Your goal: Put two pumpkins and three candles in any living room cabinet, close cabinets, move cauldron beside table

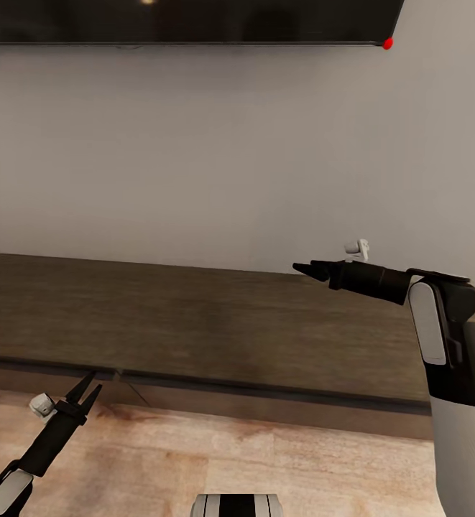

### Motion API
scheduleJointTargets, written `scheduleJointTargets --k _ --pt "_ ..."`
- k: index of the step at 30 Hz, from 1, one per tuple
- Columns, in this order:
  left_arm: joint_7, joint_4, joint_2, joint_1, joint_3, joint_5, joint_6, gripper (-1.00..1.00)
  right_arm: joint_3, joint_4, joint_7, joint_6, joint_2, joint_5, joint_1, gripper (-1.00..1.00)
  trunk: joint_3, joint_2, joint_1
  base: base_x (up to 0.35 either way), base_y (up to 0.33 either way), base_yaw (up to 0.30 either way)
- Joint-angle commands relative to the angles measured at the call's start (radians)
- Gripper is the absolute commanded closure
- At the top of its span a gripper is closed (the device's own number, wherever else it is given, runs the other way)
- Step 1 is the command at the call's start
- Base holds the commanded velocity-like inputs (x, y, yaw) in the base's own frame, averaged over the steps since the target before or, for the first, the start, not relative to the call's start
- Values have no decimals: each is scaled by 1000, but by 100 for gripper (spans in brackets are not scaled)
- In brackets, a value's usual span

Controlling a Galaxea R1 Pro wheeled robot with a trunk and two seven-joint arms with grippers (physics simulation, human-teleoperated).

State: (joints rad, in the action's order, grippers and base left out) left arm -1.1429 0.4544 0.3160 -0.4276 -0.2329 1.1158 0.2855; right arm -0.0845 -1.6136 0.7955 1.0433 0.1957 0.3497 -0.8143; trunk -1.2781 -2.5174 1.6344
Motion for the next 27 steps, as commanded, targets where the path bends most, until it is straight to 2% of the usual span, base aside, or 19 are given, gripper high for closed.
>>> scheduleJointTargets --k 1,6,13,19,20,27 --pt "-3 0 0 0 0 4 10 -100 -1 0 7 4 1 -4 -1 -100 -1 0 0 0 0 0" --pt "1 0 0 0 -1 5 9 -100 -1 0 7 4 2 -4 0 -100 -1 0 0 0 0 0" --pt "50 0 0 0 -2 11 9 -100 -1 0 7 4 3 -3 4 -100 -1 0 0 0 0 0" --pt "62 1 0 0 -2 12 9 -100 -2 0 7 4 3 -3 5 -100 -1 0 0 0 0 0" --pt "63 1 0 0 -2 12 9 100 -2 0 7 4 3 -3 5 -100 -1 0 0 0 0 0" --pt "66 2 0 -3 0 12 10 100 -3 0 7 4 4 -3 6 -100 -1 0 0 0 0 0"
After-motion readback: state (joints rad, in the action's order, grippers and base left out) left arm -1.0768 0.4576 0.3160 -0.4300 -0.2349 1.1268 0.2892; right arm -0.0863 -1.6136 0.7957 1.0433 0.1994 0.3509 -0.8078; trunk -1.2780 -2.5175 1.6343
